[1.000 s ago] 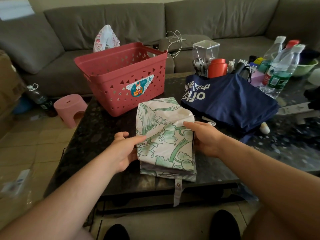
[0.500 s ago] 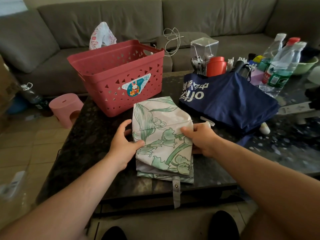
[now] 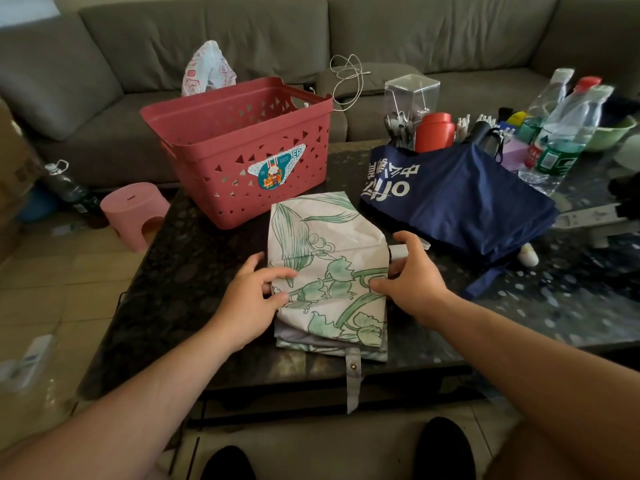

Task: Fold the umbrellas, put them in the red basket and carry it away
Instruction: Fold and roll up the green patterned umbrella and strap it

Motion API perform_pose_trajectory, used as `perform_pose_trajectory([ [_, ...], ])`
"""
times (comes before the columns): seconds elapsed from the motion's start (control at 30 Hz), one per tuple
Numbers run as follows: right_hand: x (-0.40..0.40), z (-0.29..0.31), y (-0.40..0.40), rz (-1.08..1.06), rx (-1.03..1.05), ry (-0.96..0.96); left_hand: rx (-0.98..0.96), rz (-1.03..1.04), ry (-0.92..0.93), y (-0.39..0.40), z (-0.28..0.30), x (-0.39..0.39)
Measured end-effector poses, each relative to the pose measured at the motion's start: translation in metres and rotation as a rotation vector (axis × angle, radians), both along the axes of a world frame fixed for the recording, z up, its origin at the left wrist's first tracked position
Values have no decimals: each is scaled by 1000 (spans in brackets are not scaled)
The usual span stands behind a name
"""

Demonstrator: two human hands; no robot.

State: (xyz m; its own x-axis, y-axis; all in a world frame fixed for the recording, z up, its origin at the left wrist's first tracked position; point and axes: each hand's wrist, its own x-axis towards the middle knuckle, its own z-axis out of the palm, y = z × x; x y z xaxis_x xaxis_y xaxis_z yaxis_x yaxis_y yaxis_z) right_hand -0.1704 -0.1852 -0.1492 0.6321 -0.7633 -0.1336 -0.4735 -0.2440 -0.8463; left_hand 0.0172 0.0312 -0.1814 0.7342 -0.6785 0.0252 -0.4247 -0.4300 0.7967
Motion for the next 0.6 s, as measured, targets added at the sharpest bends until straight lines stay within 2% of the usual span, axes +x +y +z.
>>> perform_pose_trajectory([
  [0.1, 3, 2, 5, -23, -121, -42, 25, 93, -93, 0, 19, -14],
  [0.17, 2, 10, 10, 10, -432, -89, -50, 150, -235, 0, 31, -20],
  [0.23, 3, 17, 19, 204, -818, -191, -132, 75, -507, 0, 41, -22],
  [0.3, 6, 14, 29, 440, -991, -213, -145, -133, -680, -3, 44, -23],
  [0.37, 8, 0, 35, 578, -997, -34, -15, -336, -712, -7, 36, -27],
  [0.43, 6, -13, 34, 644, -977, 224, 262, -484, -753, -5, 20, -31],
  [0.5, 0, -22, 26, 675, -951, 413, 556, -542, -753, 4, 6, -28],
  [0.6, -6, -24, 18, 685, -961, 501, 718, -537, -677, 16, 5, -21],
])
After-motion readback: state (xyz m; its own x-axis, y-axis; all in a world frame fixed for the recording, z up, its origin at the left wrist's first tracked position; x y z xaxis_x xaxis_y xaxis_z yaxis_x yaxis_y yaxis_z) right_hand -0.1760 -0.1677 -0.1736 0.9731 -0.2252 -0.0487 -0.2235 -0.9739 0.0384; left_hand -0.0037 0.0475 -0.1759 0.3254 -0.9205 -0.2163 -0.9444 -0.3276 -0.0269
